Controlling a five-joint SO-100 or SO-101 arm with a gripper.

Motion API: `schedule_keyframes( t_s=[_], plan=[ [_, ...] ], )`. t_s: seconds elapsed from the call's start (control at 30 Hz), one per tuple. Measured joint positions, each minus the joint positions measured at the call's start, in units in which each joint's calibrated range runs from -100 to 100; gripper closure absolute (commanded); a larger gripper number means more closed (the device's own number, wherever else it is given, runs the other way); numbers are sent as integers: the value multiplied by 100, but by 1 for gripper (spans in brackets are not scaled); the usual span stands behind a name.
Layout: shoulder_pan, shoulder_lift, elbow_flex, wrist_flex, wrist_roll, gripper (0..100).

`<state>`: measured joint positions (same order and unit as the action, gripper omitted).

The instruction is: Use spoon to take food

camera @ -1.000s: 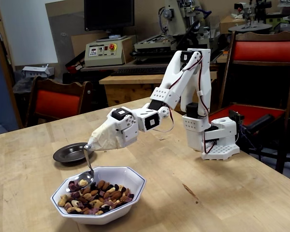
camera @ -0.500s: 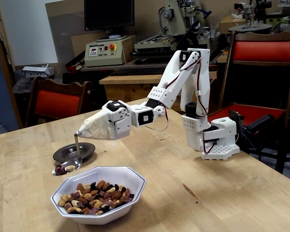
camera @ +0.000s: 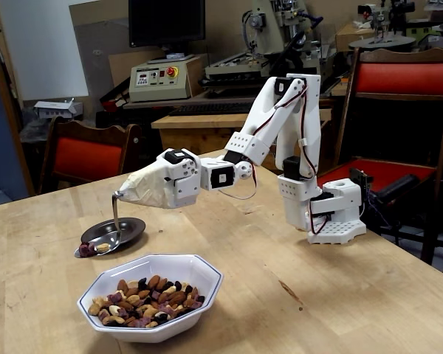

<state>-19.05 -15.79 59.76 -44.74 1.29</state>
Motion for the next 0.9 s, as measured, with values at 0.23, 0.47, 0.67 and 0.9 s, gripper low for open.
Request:
schedule_keyframes(
  t_s=[0.23,0.47,0.67,0.9],
  plan=[
    [264,0,0,0,0,95],
    [630,0,0,0,0,95],
    [828,0,0,0,0,95],
    [1179,0,0,0,0,95]
  ],
)
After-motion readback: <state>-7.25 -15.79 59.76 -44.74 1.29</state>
